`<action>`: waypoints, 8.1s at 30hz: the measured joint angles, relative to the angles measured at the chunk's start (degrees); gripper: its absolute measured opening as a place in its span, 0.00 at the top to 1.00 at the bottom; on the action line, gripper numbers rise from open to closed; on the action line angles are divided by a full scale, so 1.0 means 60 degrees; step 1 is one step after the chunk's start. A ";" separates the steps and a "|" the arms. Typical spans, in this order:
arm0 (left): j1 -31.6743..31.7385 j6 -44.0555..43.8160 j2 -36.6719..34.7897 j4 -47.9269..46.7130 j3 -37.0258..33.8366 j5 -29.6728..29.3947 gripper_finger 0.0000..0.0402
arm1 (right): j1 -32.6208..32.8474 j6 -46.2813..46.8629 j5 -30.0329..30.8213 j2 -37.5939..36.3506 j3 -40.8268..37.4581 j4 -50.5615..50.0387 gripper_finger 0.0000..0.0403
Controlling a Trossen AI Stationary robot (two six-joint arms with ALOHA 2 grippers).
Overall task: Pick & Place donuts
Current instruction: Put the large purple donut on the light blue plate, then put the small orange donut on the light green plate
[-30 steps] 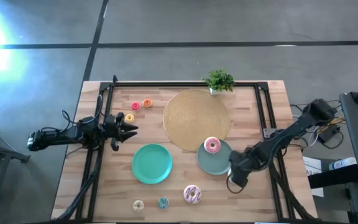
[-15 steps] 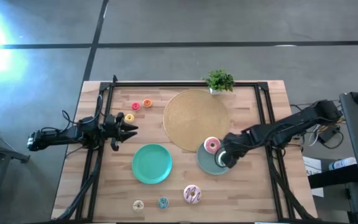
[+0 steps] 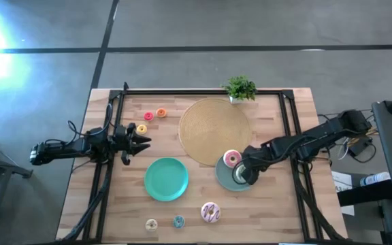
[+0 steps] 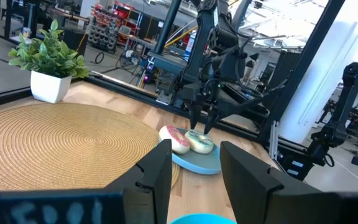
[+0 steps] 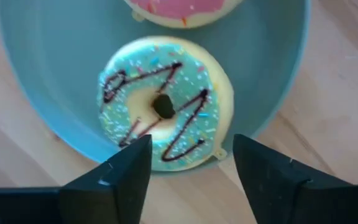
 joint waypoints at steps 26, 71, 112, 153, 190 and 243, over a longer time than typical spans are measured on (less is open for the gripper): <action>0.0002 -0.6598 0.0000 0.2377 -0.0004 -0.0441 0.73 | 0.0233 -0.1146 0.0559 -0.0679 0.0331 0.0207 0.44; -0.0020 -0.7338 0.3033 0.3138 0.1031 -0.0538 0.73 | 0.0448 -0.6995 -0.1264 0.4198 0.4234 0.2141 0.44; -0.0020 -0.7295 0.3366 0.1732 0.0989 0.0288 0.73 | 0.1813 -0.6126 0.0019 0.6993 0.6094 0.3289 0.50; -0.0020 -0.7392 0.3366 0.1619 0.0987 0.0172 0.73 | 0.0811 -0.0108 0.2972 0.2108 0.2190 0.1108 0.53; 0.4216 -0.1643 1.0330 -0.5126 0.7217 -0.0677 0.75 | -0.0429 -0.1925 0.4209 0.2142 0.4134 -0.0409 0.47; 0.5194 0.3047 1.7362 -0.6986 1.0975 -0.3207 0.99 | -0.0812 -0.2309 0.4282 0.2108 0.3831 -0.0518 0.47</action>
